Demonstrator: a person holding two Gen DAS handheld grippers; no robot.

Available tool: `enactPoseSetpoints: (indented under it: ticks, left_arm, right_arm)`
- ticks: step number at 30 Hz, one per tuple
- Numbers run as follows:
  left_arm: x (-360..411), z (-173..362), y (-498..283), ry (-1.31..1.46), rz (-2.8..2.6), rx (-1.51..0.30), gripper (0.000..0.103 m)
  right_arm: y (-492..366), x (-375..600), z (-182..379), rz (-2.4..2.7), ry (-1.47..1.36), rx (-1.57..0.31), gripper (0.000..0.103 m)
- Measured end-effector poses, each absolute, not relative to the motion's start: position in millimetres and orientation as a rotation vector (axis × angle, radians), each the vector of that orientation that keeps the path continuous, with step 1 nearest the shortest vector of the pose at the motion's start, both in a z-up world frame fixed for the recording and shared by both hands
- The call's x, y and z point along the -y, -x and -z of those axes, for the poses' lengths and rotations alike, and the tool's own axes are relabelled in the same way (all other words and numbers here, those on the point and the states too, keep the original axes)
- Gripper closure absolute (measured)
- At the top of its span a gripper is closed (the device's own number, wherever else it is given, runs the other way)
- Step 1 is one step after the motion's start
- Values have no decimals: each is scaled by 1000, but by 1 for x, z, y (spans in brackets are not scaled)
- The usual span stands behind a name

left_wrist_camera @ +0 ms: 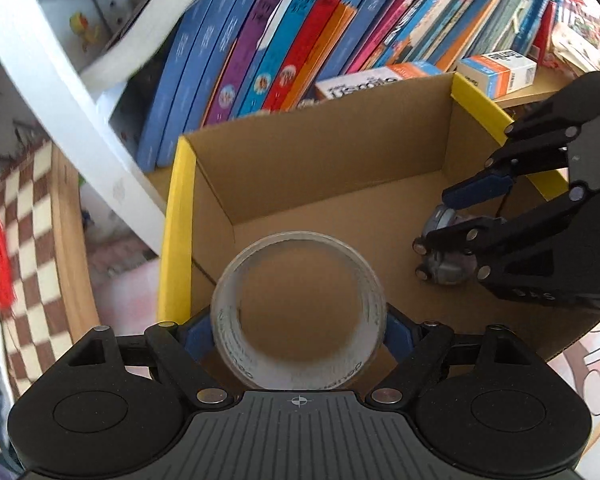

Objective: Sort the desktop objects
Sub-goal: 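Drop the tape roll into the yellow box while the right tool releases the car inside, then withdraw both open tools from the yellow box back over the desk mat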

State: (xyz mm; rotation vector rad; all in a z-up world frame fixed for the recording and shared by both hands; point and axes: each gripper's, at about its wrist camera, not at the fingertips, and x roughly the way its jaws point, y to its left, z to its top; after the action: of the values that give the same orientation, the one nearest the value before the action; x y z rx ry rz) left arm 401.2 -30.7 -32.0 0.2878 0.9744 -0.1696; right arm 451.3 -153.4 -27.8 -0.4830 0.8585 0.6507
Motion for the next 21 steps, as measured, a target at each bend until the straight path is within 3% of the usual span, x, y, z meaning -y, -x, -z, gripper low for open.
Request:
enactPoseSetpoints:
  ticks: [6, 21]
  left_arm:
    - [34, 30, -397, -327, 150, -948, 17]
    - [38, 30, -380, -286, 122, -970, 17]
  right_arm:
    - [-447, 152, 29, -679, 475, -851, 61]
    - [-425, 146, 34, -707, 622, -845, 58]
